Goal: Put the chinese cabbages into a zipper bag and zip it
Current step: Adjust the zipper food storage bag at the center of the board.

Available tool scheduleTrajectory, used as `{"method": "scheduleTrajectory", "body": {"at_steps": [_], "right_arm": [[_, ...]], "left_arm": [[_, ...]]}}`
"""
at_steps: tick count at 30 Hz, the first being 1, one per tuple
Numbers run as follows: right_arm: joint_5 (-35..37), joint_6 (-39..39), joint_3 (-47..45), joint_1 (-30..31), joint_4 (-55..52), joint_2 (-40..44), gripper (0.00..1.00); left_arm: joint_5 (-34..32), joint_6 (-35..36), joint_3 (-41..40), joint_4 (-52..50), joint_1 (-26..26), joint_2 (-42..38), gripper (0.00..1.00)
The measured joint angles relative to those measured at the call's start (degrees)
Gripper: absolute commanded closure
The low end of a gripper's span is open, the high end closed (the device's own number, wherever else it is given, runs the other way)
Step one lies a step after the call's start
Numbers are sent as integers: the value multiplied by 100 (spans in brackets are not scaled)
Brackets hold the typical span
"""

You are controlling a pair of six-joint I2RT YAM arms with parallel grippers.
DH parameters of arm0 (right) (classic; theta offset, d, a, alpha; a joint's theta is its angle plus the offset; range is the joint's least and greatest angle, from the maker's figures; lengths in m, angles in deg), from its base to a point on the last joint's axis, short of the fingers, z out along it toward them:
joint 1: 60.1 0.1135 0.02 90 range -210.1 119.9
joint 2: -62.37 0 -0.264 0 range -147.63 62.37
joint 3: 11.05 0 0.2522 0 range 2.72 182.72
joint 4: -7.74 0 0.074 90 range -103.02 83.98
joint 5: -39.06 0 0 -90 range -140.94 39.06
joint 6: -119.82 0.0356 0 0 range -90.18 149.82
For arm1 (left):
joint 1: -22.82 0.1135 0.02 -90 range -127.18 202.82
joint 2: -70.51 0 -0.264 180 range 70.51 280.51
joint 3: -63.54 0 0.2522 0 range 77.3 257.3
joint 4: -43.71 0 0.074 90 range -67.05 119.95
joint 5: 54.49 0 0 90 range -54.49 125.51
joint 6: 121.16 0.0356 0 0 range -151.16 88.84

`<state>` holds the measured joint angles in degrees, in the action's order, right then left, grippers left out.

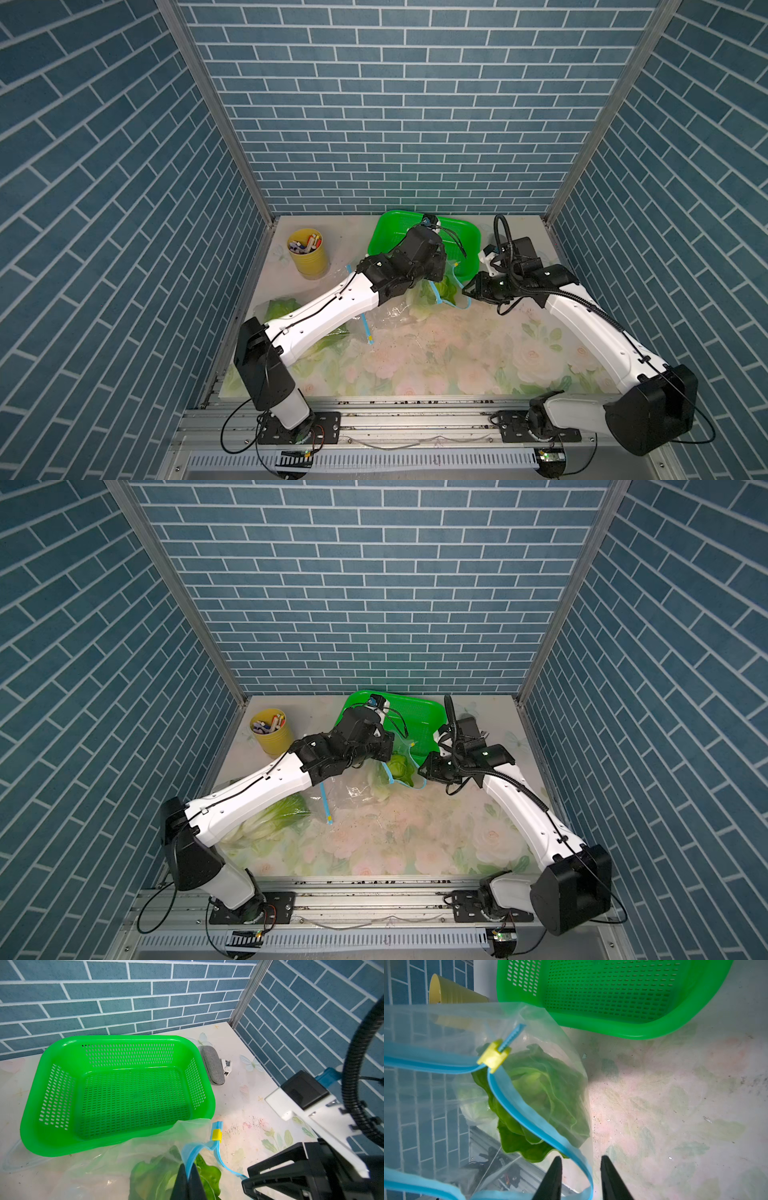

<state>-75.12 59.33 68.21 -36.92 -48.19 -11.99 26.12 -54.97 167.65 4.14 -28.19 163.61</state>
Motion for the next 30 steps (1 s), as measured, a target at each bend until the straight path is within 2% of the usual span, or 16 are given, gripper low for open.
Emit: {"method": "scheduleTrajectory", "body": {"at_steps": [5, 8, 16, 30], "right_arm": [[-149, -37, -46, 0, 151, -61, 96], [-328, -37, -70, 0, 289, -61, 100], [-702, 72, -24, 74, 573, 114, 100], [-564, 662, 1143, 914, 1279, 413, 100]], "left_arm": [[-2, 2, 0, -2, 2, 0, 100], [-4, 15, 0, -7, 2, 0, 100], [33, 304, 90, -195, 111, -13, 100], [245, 1119, 1132, -979, 505, -66, 100]]}}
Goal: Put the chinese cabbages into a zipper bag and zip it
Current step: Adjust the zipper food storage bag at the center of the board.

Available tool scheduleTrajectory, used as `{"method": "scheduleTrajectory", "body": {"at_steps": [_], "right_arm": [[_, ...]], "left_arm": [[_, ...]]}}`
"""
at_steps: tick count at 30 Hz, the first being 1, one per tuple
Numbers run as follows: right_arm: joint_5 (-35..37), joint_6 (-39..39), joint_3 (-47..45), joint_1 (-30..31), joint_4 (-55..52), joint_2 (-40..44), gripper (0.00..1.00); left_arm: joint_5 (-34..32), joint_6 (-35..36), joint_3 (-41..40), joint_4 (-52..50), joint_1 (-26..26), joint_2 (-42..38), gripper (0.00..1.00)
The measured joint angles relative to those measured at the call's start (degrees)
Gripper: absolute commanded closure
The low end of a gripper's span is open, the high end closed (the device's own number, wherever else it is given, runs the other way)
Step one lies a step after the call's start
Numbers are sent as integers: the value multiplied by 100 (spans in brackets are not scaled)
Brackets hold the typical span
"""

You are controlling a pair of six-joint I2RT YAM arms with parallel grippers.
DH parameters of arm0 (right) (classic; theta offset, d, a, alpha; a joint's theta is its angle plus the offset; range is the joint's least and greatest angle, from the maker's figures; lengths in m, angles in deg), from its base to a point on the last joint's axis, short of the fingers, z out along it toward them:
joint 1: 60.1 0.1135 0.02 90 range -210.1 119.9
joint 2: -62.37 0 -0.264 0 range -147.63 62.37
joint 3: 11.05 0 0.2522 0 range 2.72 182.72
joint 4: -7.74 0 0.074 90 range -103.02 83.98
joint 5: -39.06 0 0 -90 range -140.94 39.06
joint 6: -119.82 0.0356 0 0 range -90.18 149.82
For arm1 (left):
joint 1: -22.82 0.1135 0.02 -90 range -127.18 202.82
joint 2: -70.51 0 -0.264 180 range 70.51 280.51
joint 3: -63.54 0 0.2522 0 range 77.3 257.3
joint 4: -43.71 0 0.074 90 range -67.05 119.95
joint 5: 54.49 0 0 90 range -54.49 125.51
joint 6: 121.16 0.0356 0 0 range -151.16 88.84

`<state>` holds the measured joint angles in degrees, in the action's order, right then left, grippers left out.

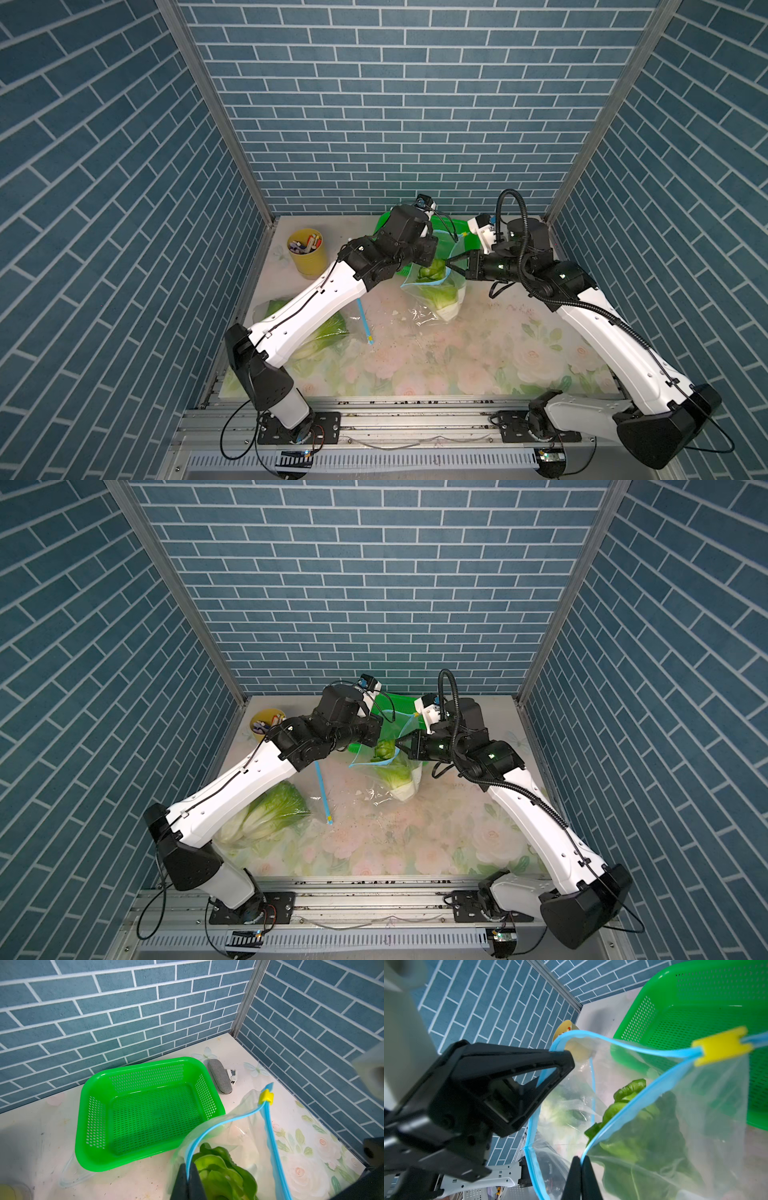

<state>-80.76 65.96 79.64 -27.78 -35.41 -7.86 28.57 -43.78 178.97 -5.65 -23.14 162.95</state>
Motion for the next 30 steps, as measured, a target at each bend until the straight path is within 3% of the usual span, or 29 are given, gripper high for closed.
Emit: {"method": "scheduleTrajectory", "body": {"at_steps": [8, 12, 22, 30], "right_arm": [[533, 155, 98, 730, 693, -240, 100], [634, 155, 98, 798, 863, -566, 99], [964, -426, 136, 798, 726, -369, 61], [1727, -1189, 608, 745, 76, 136, 56]], "left_arm": [[590, 516, 173, -212, 573, 2, 100], [938, 815, -9, -177, 629, 2, 100], [1237, 1193, -168, -190, 656, 2, 100], [1300, 1246, -315, -157, 669, -24, 100]]}}
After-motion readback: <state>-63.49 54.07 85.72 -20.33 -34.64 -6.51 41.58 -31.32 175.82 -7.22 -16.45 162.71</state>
